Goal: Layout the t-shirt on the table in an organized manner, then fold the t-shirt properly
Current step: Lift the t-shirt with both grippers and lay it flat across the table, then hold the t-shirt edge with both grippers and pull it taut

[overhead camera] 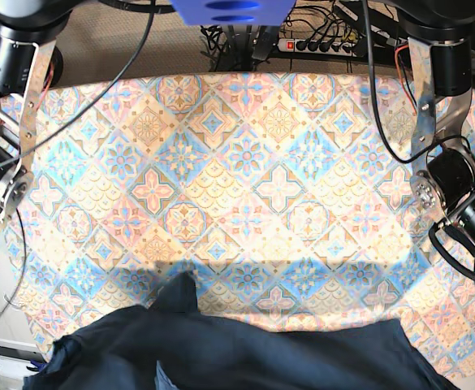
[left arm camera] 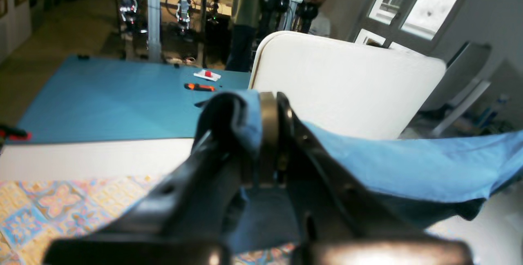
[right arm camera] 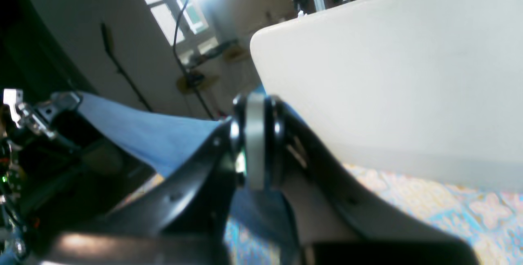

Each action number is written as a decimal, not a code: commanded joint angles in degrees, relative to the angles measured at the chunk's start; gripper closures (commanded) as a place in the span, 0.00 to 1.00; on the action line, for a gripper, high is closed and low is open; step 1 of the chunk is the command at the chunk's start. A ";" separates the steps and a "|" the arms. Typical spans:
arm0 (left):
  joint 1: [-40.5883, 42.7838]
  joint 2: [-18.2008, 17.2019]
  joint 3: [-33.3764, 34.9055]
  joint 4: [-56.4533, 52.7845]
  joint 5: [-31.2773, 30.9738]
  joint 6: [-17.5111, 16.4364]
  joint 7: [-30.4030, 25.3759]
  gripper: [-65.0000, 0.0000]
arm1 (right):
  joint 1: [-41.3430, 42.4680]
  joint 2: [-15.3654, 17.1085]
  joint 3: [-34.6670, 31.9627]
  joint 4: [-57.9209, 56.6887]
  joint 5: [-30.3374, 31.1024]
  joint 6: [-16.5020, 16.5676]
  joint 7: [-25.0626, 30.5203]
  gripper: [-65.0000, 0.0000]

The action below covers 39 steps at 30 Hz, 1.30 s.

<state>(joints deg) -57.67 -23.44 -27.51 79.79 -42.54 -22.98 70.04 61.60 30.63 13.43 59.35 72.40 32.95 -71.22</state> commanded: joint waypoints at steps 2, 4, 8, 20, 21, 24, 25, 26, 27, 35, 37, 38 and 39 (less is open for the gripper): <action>1.45 -2.18 -1.20 1.57 -2.60 -0.18 1.30 1.00 | -1.16 2.82 0.24 3.55 4.04 0.33 1.99 0.99; 6.64 -2.80 -2.95 3.51 -3.83 -0.18 1.83 1.00 | -6.18 3.35 0.33 6.89 5.01 0.33 1.99 0.99; 17.63 -3.50 -3.83 9.22 -5.32 -0.18 2.09 1.00 | -17.52 3.35 4.28 15.07 5.09 0.33 1.90 0.99; 47.69 -4.12 -5.50 20.39 -11.04 -0.18 1.74 1.00 | -47.85 1.32 9.03 34.41 5.09 0.24 1.90 0.99; 49.63 -4.12 -5.50 20.47 -11.04 -0.18 1.74 1.00 | -50.13 1.15 8.94 35.20 5.09 0.15 1.90 0.99; 54.55 -4.12 -5.50 20.47 -11.04 -0.18 1.65 1.00 | -56.72 0.00 8.59 36.08 5.09 0.15 1.90 0.99; 56.31 -4.12 -5.50 20.47 -11.04 -0.18 1.65 1.00 | -58.66 -0.08 8.59 35.99 5.09 0.15 1.90 0.99; 57.89 -4.12 -5.59 20.47 -10.95 -0.18 1.56 1.00 | -60.59 -0.52 8.77 35.81 5.09 0.15 1.90 0.99; 59.30 -4.03 -5.59 20.47 -10.95 -0.18 1.56 1.00 | -62.09 -0.87 8.85 35.55 5.09 0.15 1.90 0.99; 70.02 -3.33 -5.59 20.21 -10.60 0.08 -2.74 1.00 | -71.41 -1.05 8.94 35.28 4.74 -0.03 1.99 0.99; 72.48 -3.33 -5.59 20.12 -10.51 0.08 -4.06 1.00 | -72.72 -1.05 8.94 34.67 2.98 -0.11 2.08 0.99; 73.45 -3.33 -5.59 20.12 -10.51 0.08 -4.59 1.00 | -72.81 -1.14 8.94 34.05 1.23 -0.11 2.08 0.99; 74.15 -3.33 -5.59 20.12 -10.51 0.08 -5.03 1.00 | -72.90 -1.14 8.94 33.00 -1.32 -0.11 2.17 0.98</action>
<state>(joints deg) 16.86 -25.63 -32.62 99.07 -52.12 -22.74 66.32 -11.90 28.12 21.80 91.79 69.78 32.62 -70.06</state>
